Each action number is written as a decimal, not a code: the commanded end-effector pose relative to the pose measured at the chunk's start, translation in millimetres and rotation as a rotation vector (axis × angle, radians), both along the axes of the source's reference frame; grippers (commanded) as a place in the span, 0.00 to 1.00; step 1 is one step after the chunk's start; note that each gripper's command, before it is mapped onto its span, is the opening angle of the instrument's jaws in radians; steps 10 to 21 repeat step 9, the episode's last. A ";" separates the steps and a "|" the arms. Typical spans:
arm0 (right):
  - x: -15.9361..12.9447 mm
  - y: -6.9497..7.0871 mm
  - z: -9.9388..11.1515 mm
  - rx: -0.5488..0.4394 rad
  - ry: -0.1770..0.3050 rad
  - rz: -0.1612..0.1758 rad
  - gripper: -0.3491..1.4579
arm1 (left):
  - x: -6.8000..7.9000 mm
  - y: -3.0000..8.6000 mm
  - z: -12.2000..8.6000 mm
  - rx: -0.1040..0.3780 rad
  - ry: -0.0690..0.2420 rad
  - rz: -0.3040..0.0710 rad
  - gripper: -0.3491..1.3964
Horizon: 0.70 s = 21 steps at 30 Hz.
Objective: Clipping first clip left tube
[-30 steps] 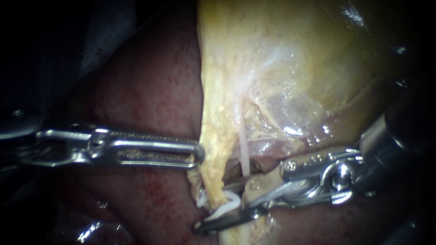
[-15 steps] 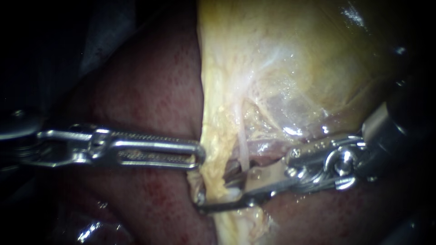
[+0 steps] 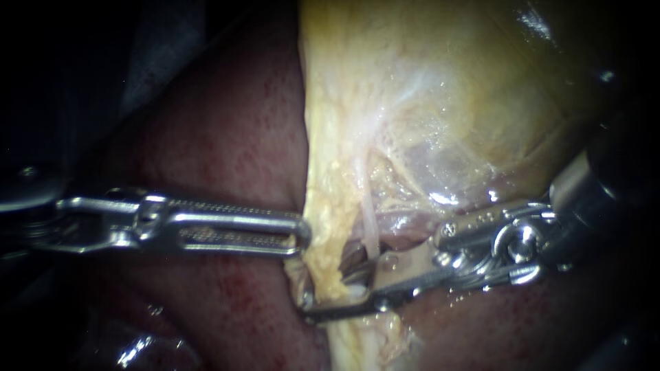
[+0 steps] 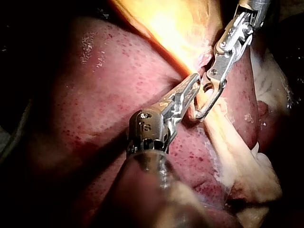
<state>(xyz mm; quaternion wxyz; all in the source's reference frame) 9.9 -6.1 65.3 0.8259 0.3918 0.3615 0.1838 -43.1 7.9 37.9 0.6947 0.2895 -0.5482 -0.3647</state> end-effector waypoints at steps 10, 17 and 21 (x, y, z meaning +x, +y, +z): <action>0.0 -0.1 0.0 0.000 0.000 -0.001 0.08 | 0.0 0.0 0.0 0.001 -0.001 0.002 0.00; 0.0 -0.1 0.0 0.000 0.000 -0.001 0.08 | 0.0 0.0 0.0 0.001 -0.001 0.002 0.00; 0.0 -0.1 0.0 0.000 0.000 -0.001 0.08 | 0.0 0.0 0.0 0.001 -0.001 0.002 0.00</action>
